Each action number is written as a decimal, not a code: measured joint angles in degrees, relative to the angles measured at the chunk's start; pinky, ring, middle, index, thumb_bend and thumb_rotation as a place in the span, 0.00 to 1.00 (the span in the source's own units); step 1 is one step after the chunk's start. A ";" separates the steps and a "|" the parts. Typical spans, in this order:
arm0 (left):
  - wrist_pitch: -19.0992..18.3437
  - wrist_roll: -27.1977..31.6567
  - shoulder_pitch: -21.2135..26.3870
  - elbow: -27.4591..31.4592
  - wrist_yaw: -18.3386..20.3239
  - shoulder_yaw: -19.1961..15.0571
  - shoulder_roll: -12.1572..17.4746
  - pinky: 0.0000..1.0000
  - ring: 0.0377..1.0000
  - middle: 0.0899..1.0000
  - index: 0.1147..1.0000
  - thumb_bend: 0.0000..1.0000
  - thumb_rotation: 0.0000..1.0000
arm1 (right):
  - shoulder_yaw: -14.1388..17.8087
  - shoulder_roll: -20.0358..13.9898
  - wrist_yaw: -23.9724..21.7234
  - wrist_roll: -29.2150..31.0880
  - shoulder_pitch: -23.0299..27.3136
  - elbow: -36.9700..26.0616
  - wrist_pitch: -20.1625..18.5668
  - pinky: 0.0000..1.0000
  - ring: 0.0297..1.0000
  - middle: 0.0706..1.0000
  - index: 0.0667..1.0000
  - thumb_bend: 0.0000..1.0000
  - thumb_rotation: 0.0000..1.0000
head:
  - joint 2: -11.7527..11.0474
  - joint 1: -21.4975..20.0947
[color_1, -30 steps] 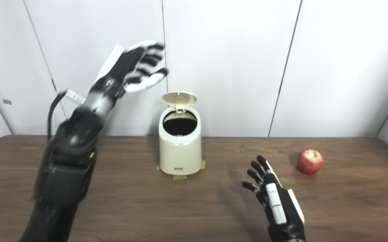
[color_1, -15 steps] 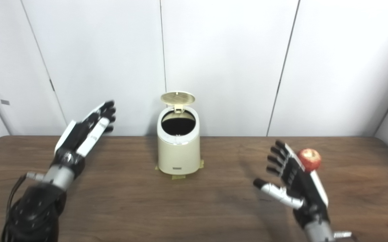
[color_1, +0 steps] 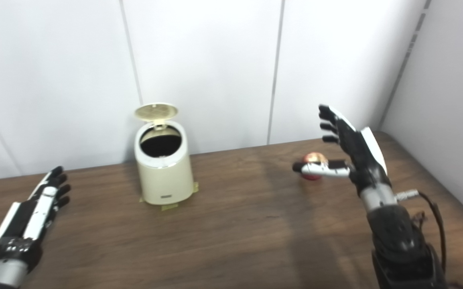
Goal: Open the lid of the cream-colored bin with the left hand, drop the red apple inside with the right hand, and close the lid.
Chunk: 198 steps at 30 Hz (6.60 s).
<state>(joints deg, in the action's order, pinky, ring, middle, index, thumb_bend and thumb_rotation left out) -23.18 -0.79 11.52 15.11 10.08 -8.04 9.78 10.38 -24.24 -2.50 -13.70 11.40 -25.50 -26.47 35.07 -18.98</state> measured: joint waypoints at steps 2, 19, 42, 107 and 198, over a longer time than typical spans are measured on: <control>0.70 1.04 0.02 -0.96 0.09 -0.06 0.75 0.95 0.96 0.98 0.99 0.45 0.89 | -1.01 -2.61 -2.10 -3.90 0.47 0.30 -0.32 0.74 0.89 0.92 0.91 0.90 0.08 | 0.09 -1.40; -1.63 5.31 -0.86 1.18 1.26 0.23 5.34 0.96 0.96 0.98 0.99 0.38 0.92 | -16.67 -9.67 -19.62 -29.40 15.85 24.00 -0.74 0.89 0.95 0.93 0.88 0.96 0.12 | -0.18 -5.98; -4.03 7.18 -1.09 2.99 -0.07 0.74 6.79 0.96 0.95 0.95 0.95 0.39 0.85 | -28.75 -12.86 -22.25 -37.15 25.19 41.17 1.49 0.89 0.96 0.90 0.84 0.97 0.15 | 0.35 -7.65; -4.16 17.07 -2.33 6.79 -12.07 10.02 15.53 0.99 0.97 0.95 0.97 0.30 0.85 | -19.34 -6.62 6.31 -25.62 17.70 49.97 9.76 0.60 0.47 0.45 0.43 0.52 0.00 | 3.08 -6.50; -4.21 0.37 -4.50 9.20 -7.60 9.33 -0.14 0.92 0.92 0.91 0.90 0.38 0.69 | -28.00 17.96 9.63 -26.04 37.93 53.61 23.97 0.36 0.38 0.46 0.49 0.50 0.00 | 1.67 18.72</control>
<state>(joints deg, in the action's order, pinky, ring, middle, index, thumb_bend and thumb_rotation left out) -27.39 -0.42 7.02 24.31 2.47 1.29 9.65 -17.62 -6.28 7.13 -39.74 49.34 28.10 -2.50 36.74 -0.26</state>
